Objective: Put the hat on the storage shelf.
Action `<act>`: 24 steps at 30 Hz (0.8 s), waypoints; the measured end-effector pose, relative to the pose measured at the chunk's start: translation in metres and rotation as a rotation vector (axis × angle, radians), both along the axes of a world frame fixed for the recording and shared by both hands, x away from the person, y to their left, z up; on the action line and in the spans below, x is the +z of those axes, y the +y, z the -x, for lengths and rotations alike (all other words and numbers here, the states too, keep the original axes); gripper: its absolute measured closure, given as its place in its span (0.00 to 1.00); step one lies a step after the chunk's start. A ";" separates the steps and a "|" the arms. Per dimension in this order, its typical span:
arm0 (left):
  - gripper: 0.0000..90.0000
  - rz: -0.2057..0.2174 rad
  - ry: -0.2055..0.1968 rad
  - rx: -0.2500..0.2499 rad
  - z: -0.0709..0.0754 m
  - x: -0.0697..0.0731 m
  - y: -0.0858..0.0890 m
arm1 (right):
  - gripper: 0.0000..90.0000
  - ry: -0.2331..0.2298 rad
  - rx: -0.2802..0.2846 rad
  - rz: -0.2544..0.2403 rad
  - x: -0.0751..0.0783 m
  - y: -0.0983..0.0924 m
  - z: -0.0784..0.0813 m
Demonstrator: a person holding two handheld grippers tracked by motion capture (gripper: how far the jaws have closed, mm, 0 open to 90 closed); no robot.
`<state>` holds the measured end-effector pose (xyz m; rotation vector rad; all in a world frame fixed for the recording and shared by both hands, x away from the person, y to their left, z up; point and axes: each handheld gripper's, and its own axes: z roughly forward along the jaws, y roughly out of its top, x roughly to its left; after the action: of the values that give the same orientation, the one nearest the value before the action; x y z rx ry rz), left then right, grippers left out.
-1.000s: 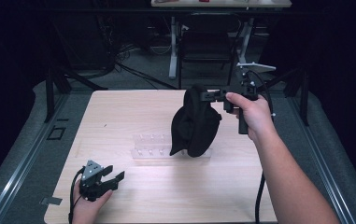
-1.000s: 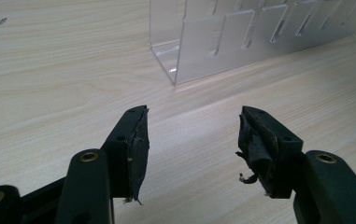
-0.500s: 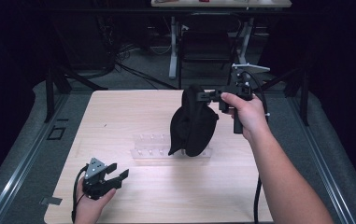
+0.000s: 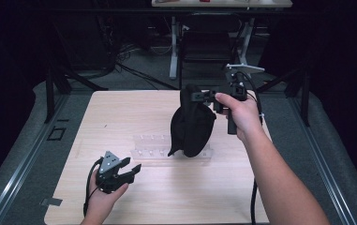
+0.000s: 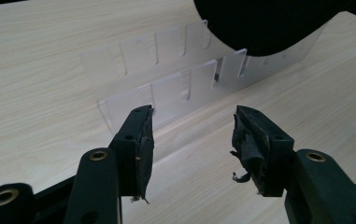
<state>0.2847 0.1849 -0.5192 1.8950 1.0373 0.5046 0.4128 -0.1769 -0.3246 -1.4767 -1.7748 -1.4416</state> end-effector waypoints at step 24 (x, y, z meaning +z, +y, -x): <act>0.64 -0.034 -0.077 -0.175 -0.003 0.043 -0.068 | 0.98 0.008 0.026 -0.027 -0.002 0.017 0.001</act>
<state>0.2879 0.1168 -0.4767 1.9593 0.8089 0.4916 0.4116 -0.1596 -0.3261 -1.4383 -1.7569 -1.4388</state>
